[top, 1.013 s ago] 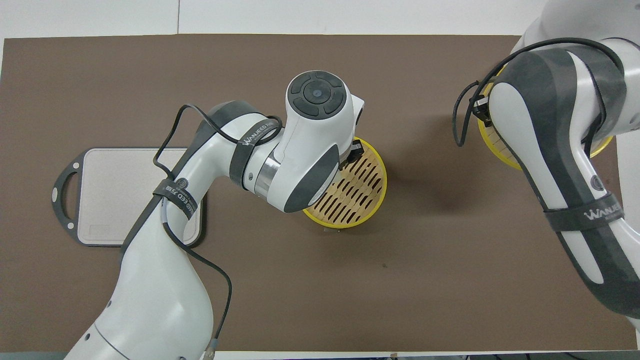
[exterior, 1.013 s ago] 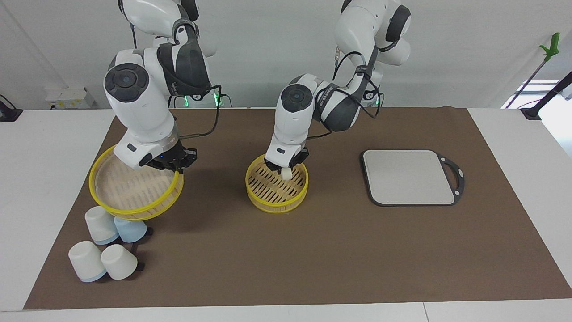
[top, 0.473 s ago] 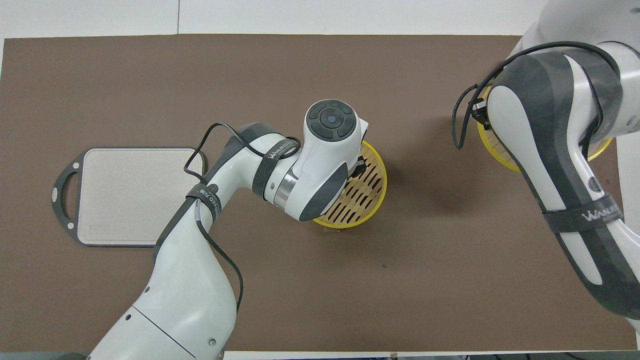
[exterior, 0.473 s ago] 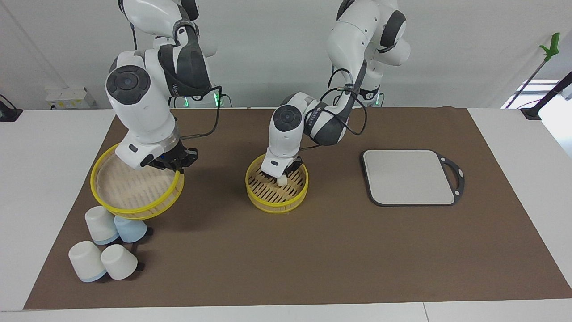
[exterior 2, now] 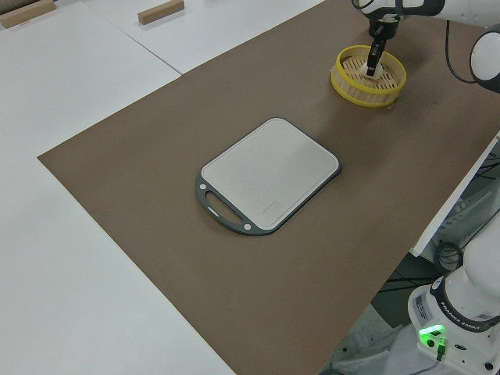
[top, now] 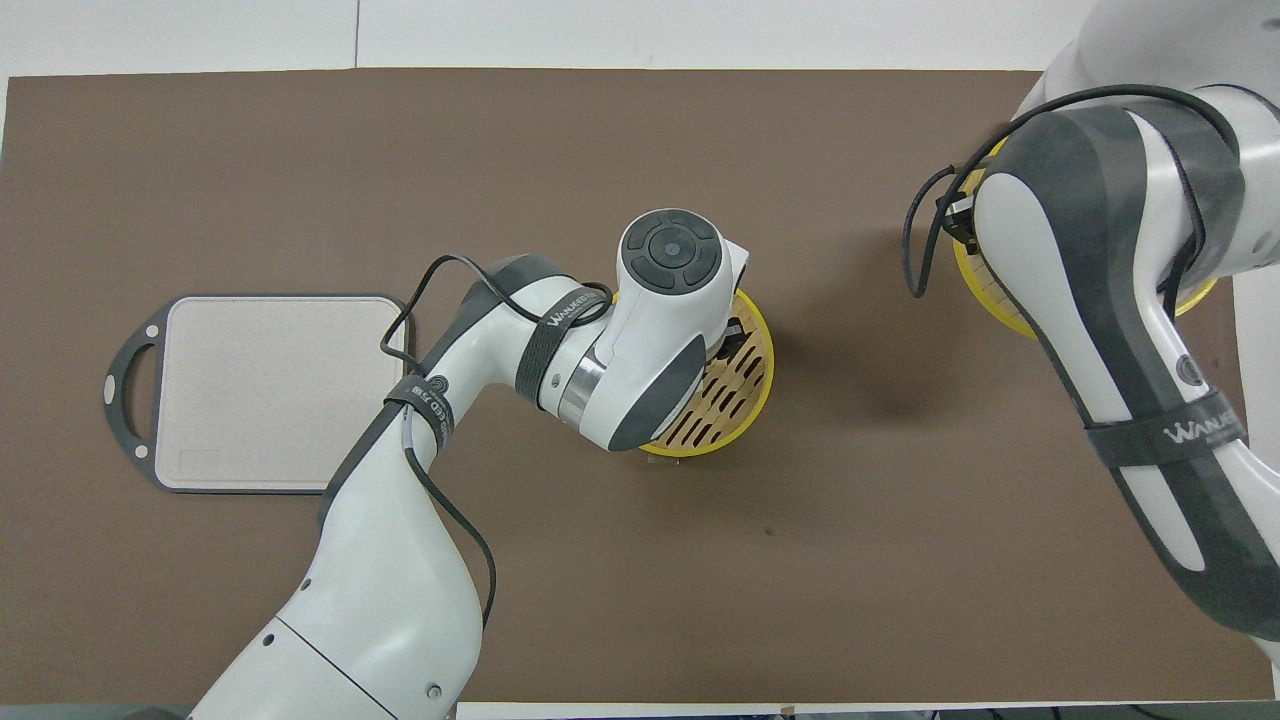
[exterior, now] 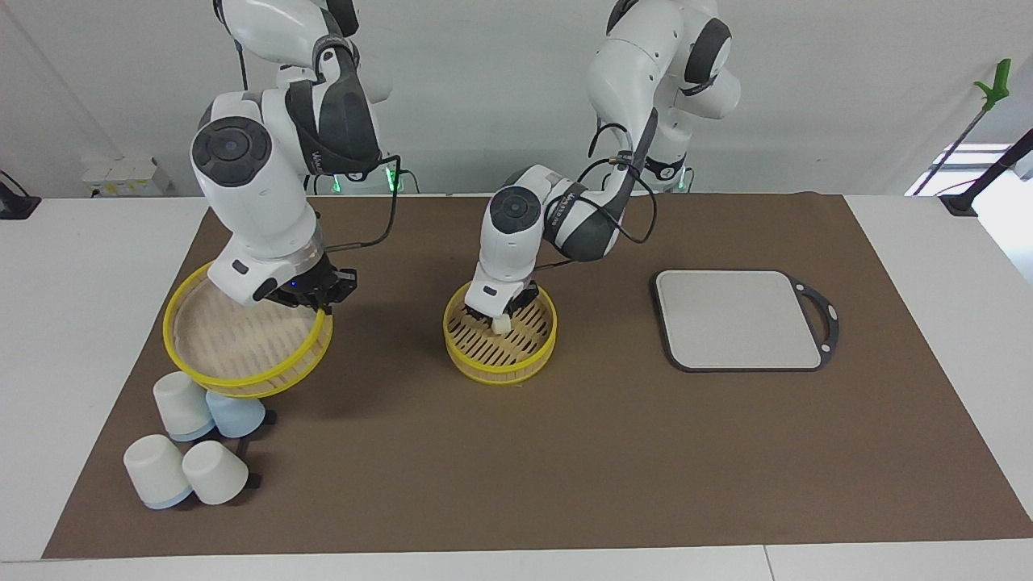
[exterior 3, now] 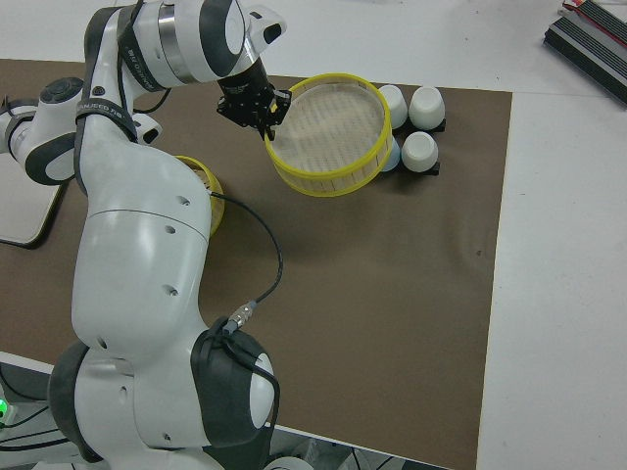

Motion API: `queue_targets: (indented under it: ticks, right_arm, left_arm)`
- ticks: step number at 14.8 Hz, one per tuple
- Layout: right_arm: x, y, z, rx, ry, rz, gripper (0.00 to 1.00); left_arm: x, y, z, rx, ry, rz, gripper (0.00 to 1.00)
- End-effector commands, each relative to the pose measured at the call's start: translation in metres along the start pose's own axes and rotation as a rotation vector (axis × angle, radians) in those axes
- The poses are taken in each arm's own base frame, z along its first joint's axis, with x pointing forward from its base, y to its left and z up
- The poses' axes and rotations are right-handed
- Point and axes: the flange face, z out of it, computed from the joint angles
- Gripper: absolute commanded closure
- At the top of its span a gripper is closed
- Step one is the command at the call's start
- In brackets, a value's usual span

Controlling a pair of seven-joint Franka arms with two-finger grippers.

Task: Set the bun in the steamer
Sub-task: 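Carry the bun over the open steamer with the left gripper and lower it, then open the left gripper to release the bun into the steamer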

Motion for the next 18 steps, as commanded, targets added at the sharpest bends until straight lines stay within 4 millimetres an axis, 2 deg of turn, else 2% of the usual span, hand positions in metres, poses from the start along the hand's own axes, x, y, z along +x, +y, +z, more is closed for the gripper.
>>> queue_targets:
  ticks: [1, 3, 4, 5, 6, 10, 12, 13, 14, 15, 16, 18]
  right_arm:
    - [-0.009, 0.000, -0.007, -0.013, 0.024, 0.009, 1.00]
    - [-0.008, 0.000, -0.008, -0.011, 0.033, 0.008, 1.00]
    - [-0.007, 0.000, -0.008, -0.009, 0.036, 0.008, 1.00]
    - [-0.007, 0.000, -0.008, -0.009, 0.036, 0.008, 1.00]
    - [-0.007, 0.000, -0.008, -0.009, 0.038, 0.008, 1.00]
    - [-0.006, -0.002, -0.006, -0.003, 0.048, 0.006, 1.00]
    - [-0.006, -0.002, -0.007, 0.005, 0.056, 0.008, 1.00]
    - [-0.005, -0.002, -0.007, 0.006, 0.060, 0.008, 1.00]
    - [-0.005, -0.002, -0.008, 0.008, 0.063, 0.009, 1.00]
    - [-0.005, -0.003, -0.008, 0.008, 0.065, 0.009, 1.00]
    - [-0.005, -0.005, -0.008, 0.010, 0.065, 0.012, 1.00]
    - [-0.003, -0.015, -0.010, 0.011, 0.082, 0.042, 1.00]
  left_arm:
    - [-0.009, -0.009, 0.007, 0.003, -0.010, -0.018, 0.58]
    - [-0.012, -0.010, 0.006, 0.013, -0.014, -0.017, 0.53]
    - [-0.012, -0.010, 0.005, 0.012, -0.014, -0.017, 0.35]
    - [-0.012, -0.009, 0.003, 0.008, -0.016, -0.020, 0.07]
    - [-0.008, -0.011, -0.001, 0.005, -0.019, -0.038, 0.00]
    - [0.005, -0.012, -0.027, 0.023, -0.025, -0.128, 0.00]
    - [0.038, -0.040, -0.053, 0.021, -0.012, -0.187, 0.00]
    - [0.045, -0.053, -0.086, -0.017, 0.018, -0.205, 0.00]
    - [0.057, -0.078, -0.113, -0.040, 0.038, -0.240, 0.00]
    - [0.076, -0.111, -0.133, -0.057, 0.049, -0.286, 0.00]
    - [0.085, -0.135, -0.153, -0.070, 0.058, -0.298, 0.00]
    - [0.107, -0.185, -0.179, -0.058, 0.044, -0.299, 0.00]
